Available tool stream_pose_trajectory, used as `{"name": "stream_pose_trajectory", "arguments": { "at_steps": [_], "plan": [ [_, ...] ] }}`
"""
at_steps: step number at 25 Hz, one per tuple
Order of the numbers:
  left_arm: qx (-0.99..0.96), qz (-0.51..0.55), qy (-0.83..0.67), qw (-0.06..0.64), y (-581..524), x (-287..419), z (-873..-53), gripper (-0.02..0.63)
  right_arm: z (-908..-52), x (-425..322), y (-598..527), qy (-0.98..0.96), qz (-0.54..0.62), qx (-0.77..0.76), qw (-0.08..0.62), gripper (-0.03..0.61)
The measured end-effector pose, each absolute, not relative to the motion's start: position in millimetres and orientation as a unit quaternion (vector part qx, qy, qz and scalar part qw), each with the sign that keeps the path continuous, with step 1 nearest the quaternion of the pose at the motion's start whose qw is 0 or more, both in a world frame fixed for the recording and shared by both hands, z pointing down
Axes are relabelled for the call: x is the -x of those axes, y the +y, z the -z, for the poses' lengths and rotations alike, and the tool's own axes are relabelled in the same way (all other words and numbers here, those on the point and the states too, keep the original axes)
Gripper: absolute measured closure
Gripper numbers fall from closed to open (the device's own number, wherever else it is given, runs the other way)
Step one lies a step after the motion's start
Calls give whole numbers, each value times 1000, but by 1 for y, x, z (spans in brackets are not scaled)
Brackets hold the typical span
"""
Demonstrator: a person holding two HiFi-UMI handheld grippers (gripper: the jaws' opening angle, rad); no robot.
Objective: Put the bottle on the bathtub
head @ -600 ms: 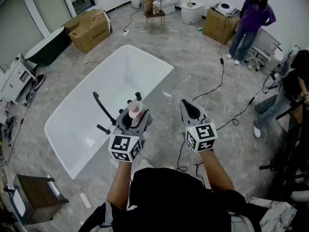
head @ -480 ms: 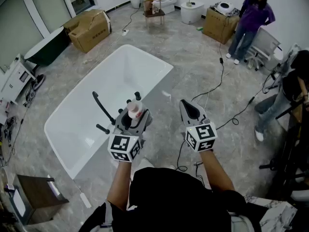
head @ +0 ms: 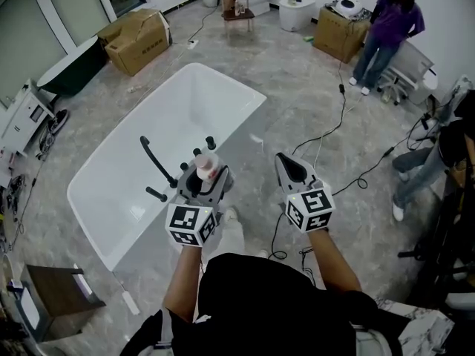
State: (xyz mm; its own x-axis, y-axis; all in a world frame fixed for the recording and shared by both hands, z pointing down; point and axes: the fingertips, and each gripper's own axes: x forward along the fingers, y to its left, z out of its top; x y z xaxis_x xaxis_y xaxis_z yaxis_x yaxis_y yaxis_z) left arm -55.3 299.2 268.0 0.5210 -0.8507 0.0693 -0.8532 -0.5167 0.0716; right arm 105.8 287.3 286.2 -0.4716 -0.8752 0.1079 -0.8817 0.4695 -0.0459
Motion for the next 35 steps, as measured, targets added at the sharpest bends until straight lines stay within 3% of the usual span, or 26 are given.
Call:
{"name": "stream_pose_trajectory", "arguments": {
  "at_steps": [20, 35],
  "plan": [
    [-871, -15, -487, 67, 118, 70, -277, 382, -293, -88, 109, -858, -56, -508, 47, 554],
    [-885, -28, -456, 85, -38, 120, -286, 382, -299, -39, -39, -837, -80, -539, 54, 554]
  ]
}}
